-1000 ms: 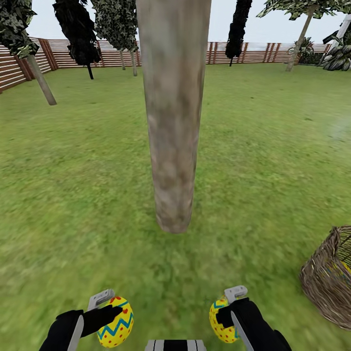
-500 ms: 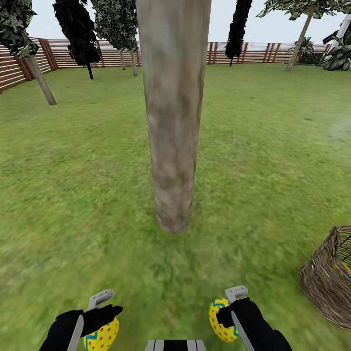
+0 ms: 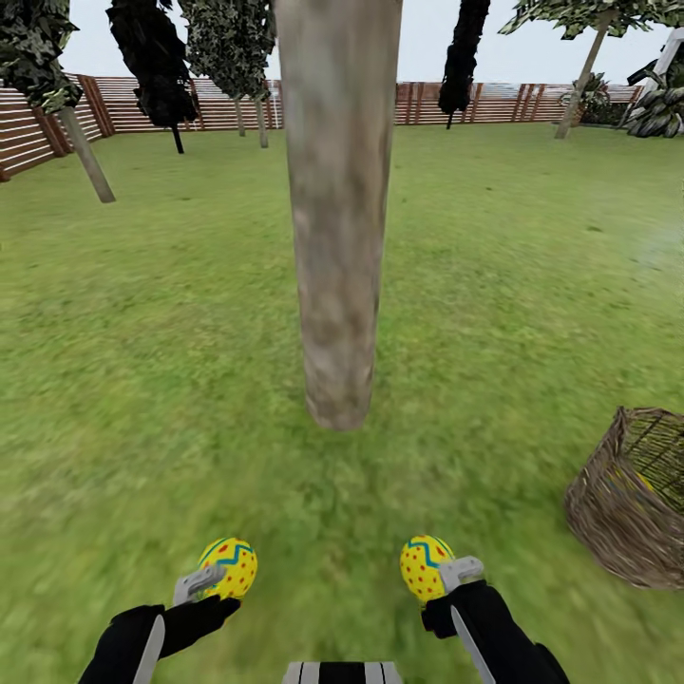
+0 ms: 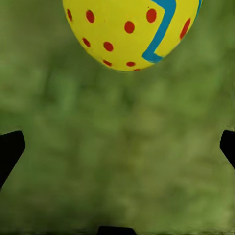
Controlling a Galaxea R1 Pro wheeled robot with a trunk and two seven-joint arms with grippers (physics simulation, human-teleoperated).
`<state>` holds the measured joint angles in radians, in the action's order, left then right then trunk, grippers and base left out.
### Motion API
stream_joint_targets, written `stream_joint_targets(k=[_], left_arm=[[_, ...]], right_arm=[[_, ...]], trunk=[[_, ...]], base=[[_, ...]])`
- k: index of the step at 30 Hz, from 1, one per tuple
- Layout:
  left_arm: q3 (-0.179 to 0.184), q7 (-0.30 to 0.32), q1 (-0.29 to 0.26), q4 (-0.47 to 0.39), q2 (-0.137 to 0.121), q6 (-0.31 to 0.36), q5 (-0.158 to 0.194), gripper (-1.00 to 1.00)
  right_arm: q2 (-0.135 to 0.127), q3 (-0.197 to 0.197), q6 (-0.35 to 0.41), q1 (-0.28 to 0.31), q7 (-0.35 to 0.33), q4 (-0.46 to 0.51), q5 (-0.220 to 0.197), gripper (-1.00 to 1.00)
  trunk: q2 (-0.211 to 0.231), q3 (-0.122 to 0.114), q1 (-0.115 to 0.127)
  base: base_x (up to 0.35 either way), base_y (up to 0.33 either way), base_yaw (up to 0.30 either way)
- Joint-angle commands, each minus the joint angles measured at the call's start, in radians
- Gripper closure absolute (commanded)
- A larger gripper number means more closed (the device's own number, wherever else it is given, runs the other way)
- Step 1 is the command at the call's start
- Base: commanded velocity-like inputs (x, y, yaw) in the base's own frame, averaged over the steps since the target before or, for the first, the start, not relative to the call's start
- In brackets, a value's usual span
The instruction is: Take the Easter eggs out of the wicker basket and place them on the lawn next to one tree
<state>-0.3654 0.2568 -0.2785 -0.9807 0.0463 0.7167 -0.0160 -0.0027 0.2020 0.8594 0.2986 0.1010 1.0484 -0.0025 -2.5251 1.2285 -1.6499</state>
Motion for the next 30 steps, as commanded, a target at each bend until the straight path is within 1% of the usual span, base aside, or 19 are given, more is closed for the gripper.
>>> stream_joint_targets(k=[1,5,12,30], left_arm=[[-0.004,0.006,-0.001,-0.001,0.002,0.006,-0.002,-1.0],[-0.003,0.006,-0.001,0.0,0.013,0.004,-0.006,-1.0],[-0.002,0.002,-0.001,0.0,0.015,0.004,-0.011,-1.0],[-0.001,0.002,-0.001,0.002,0.015,0.004,-0.011,-1.0]], right_arm=[[0.0,0.002,0.004,0.0,0.005,0.001,-0.001,-1.0],[0.0,0.002,0.004,0.0,0.005,0.001,-0.001,-1.0],[0.0,0.003,0.004,0.0,0.005,0.001,-0.001,-1.0],[0.001,0.005,0.007,0.0,0.005,0.001,0.0,-1.0]], trunk=[[0.0,0.001,0.001],[0.0,0.001,0.001],[0.0,0.001,0.001],[0.0,0.001,0.001]], base=[[-0.34,0.0,0.0],[-0.34,-0.017,0.0],[-0.279,-0.189,0.0],[0.006,-0.327,0.0]])
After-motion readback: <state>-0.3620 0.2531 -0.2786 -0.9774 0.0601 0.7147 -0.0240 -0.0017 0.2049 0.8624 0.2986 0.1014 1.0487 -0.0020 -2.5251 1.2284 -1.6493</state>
